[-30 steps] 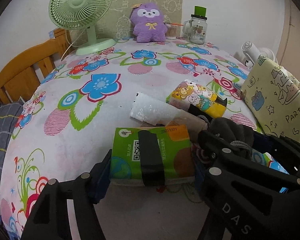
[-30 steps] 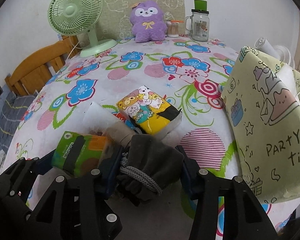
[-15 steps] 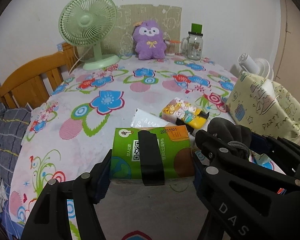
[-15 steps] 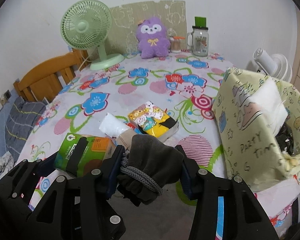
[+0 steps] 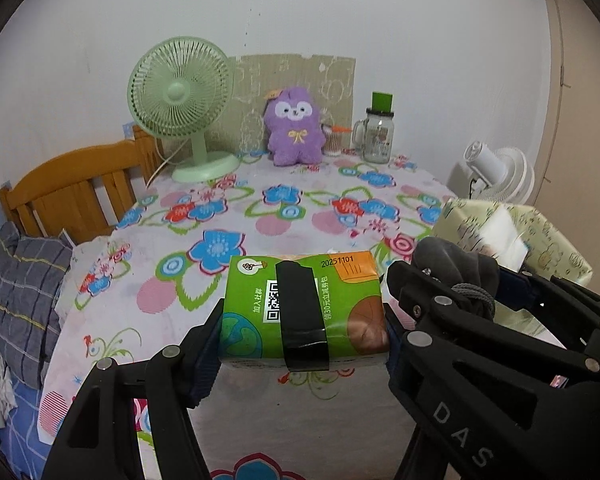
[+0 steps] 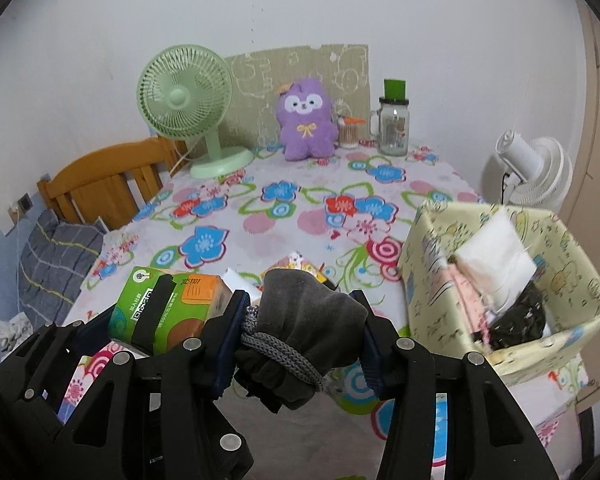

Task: Organize soft objects
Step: 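Lift and carry the tissue pack and grey glove over the yellow-green box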

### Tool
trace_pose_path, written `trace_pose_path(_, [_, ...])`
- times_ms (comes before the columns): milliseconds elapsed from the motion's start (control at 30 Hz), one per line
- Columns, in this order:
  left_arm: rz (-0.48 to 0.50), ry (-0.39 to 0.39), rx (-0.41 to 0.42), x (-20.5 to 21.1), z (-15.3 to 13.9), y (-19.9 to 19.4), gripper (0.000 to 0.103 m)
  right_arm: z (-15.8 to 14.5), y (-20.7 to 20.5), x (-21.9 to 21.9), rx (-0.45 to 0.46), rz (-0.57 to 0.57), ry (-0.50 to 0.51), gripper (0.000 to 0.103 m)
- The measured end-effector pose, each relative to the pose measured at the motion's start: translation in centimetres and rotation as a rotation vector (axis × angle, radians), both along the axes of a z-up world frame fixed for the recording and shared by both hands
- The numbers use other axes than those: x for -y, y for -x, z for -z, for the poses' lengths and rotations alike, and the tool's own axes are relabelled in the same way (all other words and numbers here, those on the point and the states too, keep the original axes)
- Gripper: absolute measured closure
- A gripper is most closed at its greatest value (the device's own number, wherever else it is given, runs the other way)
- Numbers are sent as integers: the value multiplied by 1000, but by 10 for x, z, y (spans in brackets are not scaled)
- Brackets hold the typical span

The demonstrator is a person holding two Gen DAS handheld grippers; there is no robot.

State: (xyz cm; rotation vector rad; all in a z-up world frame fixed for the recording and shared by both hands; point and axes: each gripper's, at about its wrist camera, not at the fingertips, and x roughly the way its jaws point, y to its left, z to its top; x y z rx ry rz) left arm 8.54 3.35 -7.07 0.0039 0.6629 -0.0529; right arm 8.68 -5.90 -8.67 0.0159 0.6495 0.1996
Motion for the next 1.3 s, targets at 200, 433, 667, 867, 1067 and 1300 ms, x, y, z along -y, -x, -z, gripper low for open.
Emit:
trace_pose_path(200, [4,-1,33,7,-20,2,31,-22,5,8,34,-3,-8,49])
trace_pose_path(433, [15,9,73,16,-42,4,31,-45,8,18,71,-10,-21,49])
trace_pose_path(667, [15,3,88,28,-55,-1,31,-60,4,31,85,-20,-26,49])
trace_pose_path(867, [21,10,106,45,-62,-6,31,-72,-2,48,104,-15,-18,49])
trace_pose_path(1067, [23,10,107,67,-63,-13,31,-74,-8,69,109,-5,5,49])
trace_pose_path(1300, [37,-1,104,95,-64,-18,31,-74,-13,98,108,8,4,49])
